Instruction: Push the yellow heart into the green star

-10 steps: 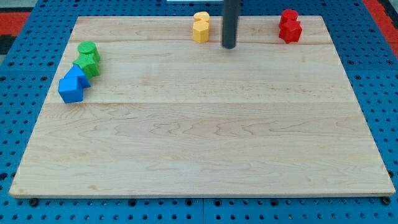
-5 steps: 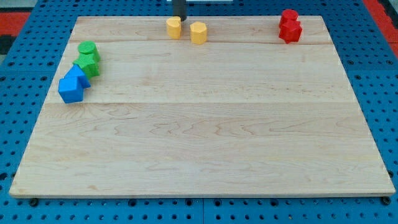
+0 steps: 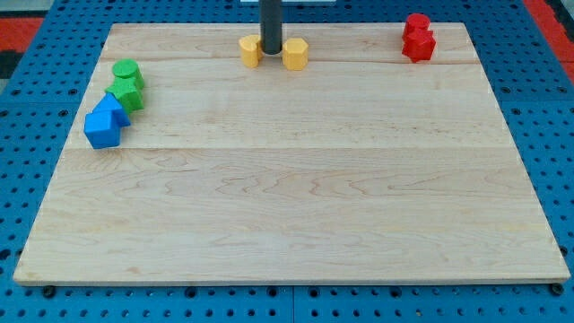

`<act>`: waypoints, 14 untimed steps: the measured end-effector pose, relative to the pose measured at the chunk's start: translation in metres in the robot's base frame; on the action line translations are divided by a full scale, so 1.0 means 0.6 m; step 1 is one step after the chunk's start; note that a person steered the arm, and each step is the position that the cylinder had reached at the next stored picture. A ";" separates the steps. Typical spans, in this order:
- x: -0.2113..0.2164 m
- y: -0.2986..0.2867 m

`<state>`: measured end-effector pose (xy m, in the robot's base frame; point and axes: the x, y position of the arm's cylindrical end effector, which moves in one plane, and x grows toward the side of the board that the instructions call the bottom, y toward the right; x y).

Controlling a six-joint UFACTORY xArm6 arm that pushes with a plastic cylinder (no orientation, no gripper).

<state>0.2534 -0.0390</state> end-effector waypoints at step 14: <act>0.182 -0.216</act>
